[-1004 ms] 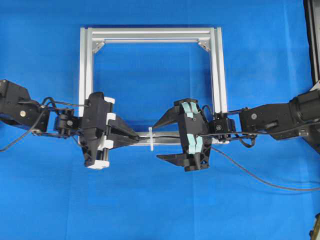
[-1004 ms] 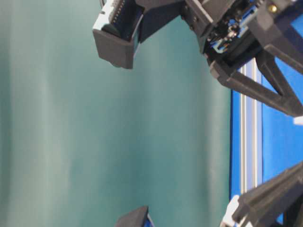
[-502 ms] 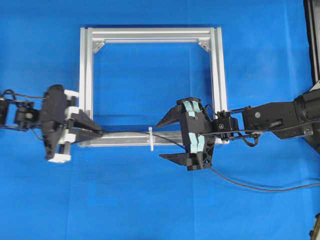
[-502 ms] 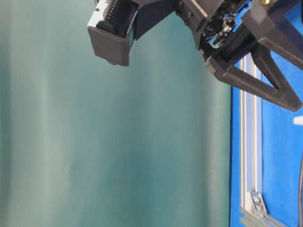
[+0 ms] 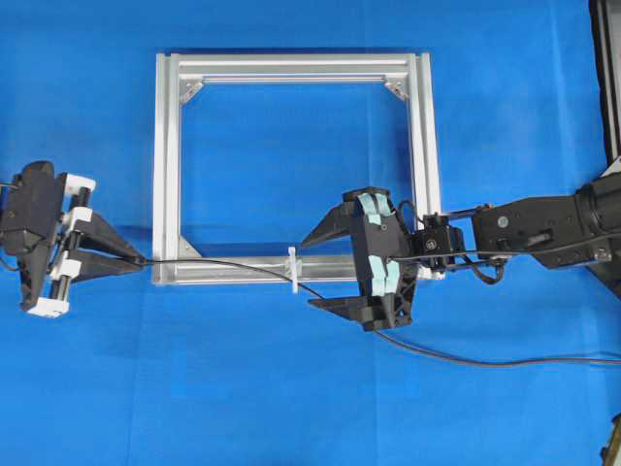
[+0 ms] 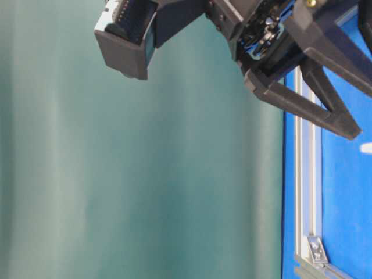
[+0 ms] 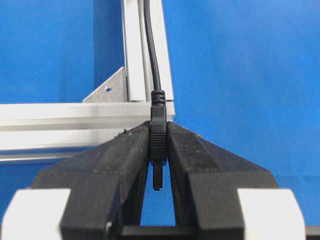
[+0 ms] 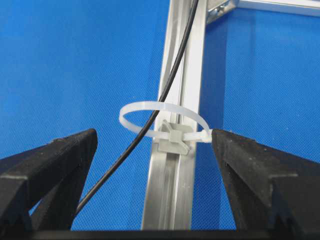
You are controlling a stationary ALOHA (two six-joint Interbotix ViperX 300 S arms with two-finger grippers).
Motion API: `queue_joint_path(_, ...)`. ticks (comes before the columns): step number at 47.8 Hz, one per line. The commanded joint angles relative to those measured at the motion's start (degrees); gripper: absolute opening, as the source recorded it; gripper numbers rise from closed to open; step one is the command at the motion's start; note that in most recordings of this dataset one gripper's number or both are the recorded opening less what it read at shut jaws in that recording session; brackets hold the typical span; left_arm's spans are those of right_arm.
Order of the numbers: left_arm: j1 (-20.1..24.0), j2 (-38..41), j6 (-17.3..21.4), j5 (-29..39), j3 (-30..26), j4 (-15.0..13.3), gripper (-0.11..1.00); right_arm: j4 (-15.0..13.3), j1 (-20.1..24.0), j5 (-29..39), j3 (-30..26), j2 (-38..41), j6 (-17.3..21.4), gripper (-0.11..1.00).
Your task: Insert the wire through the string loop located in the center.
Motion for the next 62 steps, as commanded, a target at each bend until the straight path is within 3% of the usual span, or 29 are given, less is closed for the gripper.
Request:
queue_joint_path(1, -0.26, -0.97, 0.00, 0.35, -0.09, 0.00, 0.08, 0.18, 0.09, -0.18, -1.14, -1.76, 0.00, 0.87)
queue_joint_path(24, -0.26, -2.02, 0.09, 4.39, 0.62, 0.26, 0.11, 0.26, 0.09, -0.18, -1.23, -1.85, 0.09, 0.87)
queue_joint_path(27, -0.18, -2.29, -0.09, 4.39, 0.97, 0.18, 0.25, 0.26, 0.09, -0.18, -1.23, -1.76, 0.09, 0.87)
queue_joint_path(34, -0.09, -2.90, 0.09, 5.01, 1.05, 0.18, 0.71, 0.26, 0.09, -0.18, -1.23, -1.85, 0.09, 0.87)
queue_joint_path(37, 0.09, -3.08, 0.09, 5.45, 0.88, 0.18, 0.84, 0.26, 0.09, -0.18, -1.23, -1.85, 0.09, 0.87)
queue_joint_path(45, 0.44, -4.04, 0.18, 6.94, 0.44, 0.18, 0.78, 0.18, 0.09, -0.18, -1.23, -1.76, 0.09, 0.87)
queue_joint_path(62, 0.62, -13.54, 1.49, 12.57, -2.55, 0.44, 0.78, 0.26, -0.18, 2.81, -1.23, -6.15, 0.00, 0.87)
